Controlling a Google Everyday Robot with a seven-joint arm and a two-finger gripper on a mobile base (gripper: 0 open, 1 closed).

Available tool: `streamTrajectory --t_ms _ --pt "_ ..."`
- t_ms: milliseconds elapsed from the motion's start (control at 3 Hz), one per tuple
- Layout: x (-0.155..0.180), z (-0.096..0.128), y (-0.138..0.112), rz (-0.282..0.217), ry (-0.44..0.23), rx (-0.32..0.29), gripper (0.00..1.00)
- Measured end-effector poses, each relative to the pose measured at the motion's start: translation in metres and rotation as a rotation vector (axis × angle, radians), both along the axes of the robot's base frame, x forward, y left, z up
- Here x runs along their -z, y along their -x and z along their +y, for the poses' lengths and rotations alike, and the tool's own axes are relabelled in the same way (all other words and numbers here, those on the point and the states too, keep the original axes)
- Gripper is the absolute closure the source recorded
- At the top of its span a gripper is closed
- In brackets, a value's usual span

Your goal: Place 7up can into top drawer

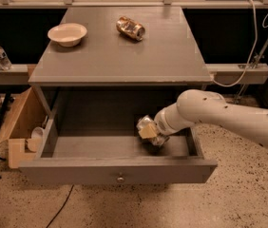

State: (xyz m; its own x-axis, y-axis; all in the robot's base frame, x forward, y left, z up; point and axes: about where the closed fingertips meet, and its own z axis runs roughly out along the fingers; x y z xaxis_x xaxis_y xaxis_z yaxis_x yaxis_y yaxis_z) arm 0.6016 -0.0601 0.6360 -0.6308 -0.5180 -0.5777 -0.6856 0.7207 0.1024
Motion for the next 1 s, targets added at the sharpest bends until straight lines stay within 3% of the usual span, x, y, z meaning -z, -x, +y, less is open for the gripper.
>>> streamTrajectory --t_ms 333,667,1000 --pt "-0.003 -0.008 0.002 -0.003 -0.014 0.013 0.00" --pt "-0.035 -0.027 0.013 -0.051 -0.031 0.022 0.00" --pt "-0.088 -0.065 0.037 -0.124 -0.023 0.046 0.00"
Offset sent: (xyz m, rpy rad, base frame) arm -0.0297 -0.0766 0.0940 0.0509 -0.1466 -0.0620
